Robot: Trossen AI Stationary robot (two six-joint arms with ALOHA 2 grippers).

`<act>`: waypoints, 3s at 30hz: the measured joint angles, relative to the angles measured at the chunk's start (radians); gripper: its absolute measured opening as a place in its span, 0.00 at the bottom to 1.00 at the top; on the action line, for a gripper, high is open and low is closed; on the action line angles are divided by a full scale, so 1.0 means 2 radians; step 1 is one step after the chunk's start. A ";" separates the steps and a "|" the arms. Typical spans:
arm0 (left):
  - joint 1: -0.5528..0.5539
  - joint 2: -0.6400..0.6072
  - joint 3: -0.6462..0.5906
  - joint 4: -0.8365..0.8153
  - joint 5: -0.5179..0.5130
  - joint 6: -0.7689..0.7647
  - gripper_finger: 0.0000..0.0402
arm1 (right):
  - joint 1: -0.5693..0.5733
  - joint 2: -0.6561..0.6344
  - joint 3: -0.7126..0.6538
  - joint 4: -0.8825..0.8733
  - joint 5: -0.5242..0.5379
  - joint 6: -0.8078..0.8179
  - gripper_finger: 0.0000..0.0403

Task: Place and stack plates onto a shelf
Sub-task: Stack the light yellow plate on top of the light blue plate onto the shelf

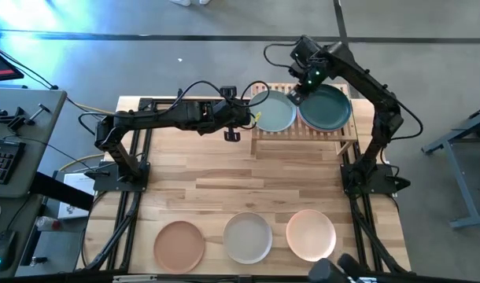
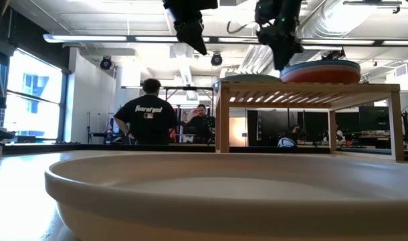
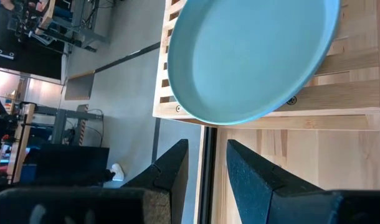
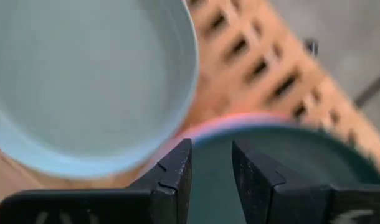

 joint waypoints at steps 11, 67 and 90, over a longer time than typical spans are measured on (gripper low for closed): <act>0.000 0.000 0.000 0.000 0.000 0.000 0.25 | -0.001 -0.038 -0.080 -0.024 0.019 0.046 0.23; 0.000 0.000 0.000 0.000 0.004 -0.008 0.25 | 0.136 -0.091 -0.135 0.140 -0.018 0.160 0.23; 0.000 0.000 0.000 0.000 0.004 -0.008 0.25 | 0.140 -0.045 -0.154 0.100 0.026 0.197 0.23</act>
